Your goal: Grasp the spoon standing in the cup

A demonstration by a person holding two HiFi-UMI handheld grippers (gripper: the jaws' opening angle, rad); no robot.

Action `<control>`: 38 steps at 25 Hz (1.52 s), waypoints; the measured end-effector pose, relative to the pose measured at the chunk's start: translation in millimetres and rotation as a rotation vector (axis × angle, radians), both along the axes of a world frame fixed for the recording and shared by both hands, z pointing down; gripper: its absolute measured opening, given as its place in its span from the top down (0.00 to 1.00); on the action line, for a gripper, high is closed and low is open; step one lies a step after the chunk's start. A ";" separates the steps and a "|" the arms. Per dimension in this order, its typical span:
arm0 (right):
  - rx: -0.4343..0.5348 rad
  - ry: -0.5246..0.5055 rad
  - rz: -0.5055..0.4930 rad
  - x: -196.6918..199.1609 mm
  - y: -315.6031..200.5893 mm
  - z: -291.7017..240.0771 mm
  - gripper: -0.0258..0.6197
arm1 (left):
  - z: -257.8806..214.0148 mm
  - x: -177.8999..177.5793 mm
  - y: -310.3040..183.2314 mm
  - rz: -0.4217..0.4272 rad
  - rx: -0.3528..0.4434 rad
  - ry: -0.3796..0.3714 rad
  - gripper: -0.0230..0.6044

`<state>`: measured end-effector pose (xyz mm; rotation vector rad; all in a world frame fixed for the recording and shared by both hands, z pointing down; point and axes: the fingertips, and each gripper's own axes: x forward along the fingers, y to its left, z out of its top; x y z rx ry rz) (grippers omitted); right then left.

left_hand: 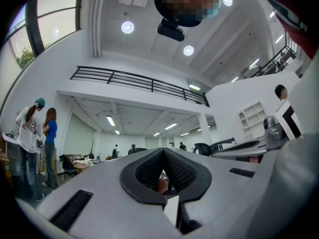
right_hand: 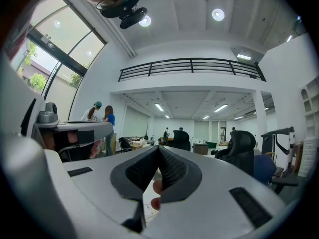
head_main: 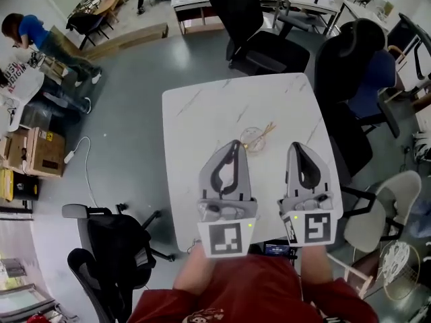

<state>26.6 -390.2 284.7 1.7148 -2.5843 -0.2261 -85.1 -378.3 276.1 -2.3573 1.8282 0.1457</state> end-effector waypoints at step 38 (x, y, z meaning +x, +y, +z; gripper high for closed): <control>-0.354 -0.164 0.046 30.3 -128.9 175.3 0.94 | 126.8 45.0 -151.5 0.093 -0.111 -0.037 0.95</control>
